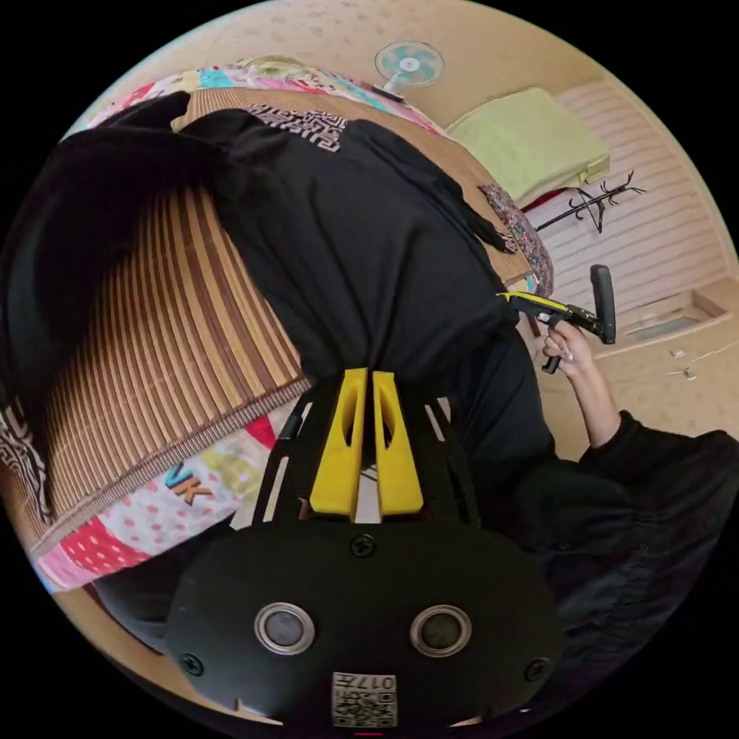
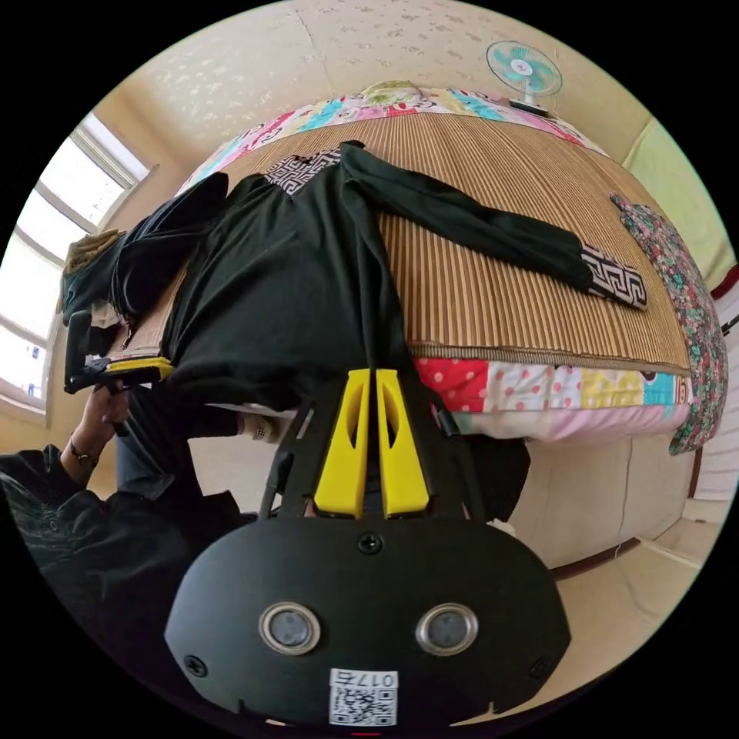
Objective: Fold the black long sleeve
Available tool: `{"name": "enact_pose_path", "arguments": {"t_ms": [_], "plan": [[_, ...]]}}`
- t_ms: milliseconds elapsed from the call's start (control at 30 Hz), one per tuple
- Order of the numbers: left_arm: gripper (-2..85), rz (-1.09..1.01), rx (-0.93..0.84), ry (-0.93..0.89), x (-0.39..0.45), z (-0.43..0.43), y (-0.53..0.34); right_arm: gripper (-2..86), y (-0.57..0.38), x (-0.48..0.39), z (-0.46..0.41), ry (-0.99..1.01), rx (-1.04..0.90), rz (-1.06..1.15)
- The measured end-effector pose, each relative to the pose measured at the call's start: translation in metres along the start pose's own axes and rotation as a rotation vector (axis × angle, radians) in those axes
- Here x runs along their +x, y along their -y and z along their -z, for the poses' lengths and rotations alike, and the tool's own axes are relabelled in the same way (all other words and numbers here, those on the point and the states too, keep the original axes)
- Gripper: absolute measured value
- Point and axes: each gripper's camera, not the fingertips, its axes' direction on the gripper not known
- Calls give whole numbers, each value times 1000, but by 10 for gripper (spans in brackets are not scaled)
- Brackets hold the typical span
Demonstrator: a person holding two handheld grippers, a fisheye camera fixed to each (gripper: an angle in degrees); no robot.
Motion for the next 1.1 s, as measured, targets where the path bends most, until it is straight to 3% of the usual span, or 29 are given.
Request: {"name": "enact_pose_path", "arguments": {"t_ms": [133,267,433,567,667,833,867,967,1100], "plan": [[9,77,62,-31,-6,19,-48,30,-25,43,47,58,176,-91],[50,146,161,-87,-15,44,-64,85,4,159,103,25,408,-382],[50,123,155,-24,-6,52,-50,102,60,268,88,-35,380,-646],[47,94,156,83,8,55,-44,34,88,262,81,-379,324,-567],[41,142,179,100,2,62,-55,22,62,265,135,-520,498,-659],[40,243,203,17,-26,75,-72,40,0,349,152,-353,473,-881],[41,250,212,-5,-29,75,-73,46,-24,368,144,-241,475,-947],[43,258,228,-64,-36,78,-73,61,-92,373,148,-14,742,-996],[44,248,228,-36,-37,82,-73,99,-124,364,151,115,831,-955]]}}
